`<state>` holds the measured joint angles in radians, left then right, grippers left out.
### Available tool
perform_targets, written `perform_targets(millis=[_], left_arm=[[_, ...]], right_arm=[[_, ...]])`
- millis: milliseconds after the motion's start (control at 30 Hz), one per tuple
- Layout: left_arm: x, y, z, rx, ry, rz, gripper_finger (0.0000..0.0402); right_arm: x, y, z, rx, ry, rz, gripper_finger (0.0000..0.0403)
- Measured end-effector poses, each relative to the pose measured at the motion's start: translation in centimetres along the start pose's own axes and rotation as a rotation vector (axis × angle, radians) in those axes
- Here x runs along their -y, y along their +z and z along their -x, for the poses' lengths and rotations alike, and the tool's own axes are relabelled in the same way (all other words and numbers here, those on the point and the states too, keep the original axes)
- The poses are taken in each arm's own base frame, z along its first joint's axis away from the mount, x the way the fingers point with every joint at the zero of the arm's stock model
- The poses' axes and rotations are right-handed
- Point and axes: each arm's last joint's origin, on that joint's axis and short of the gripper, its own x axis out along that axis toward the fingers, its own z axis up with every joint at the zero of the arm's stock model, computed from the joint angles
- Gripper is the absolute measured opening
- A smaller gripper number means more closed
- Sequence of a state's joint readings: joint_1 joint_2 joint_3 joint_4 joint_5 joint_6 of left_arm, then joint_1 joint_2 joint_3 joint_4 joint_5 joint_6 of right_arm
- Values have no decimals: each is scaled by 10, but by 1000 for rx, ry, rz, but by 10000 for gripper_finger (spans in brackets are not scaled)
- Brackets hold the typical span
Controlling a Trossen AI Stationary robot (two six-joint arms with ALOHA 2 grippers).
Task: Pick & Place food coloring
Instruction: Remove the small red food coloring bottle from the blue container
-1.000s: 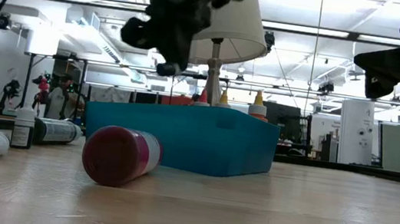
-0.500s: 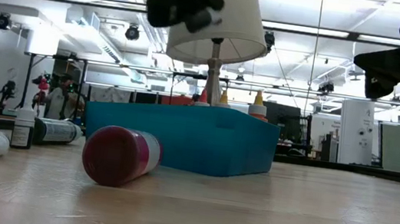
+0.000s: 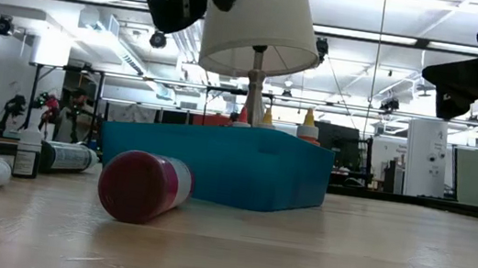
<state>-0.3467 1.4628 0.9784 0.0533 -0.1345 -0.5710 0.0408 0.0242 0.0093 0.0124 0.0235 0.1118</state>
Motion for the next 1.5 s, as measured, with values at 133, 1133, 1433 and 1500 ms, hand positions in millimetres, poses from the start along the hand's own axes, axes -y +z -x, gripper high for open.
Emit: perform_targets(millis=[133,1133,1433,1500], left_arm=[[-1,-7,6,52,-47,-24,30],[1,-108,28,90,-319,-429,30],[14,-126,21,119,-394,-480,30],[12,-133,19,105,-397,-485,30]], right_arm=[[0,0,0,0,-1,0,8],[0,0,0,-1,-2,0,9],[0,0,0,-1,-1,0,8],[0,0,0,-1,-1,0,9]])
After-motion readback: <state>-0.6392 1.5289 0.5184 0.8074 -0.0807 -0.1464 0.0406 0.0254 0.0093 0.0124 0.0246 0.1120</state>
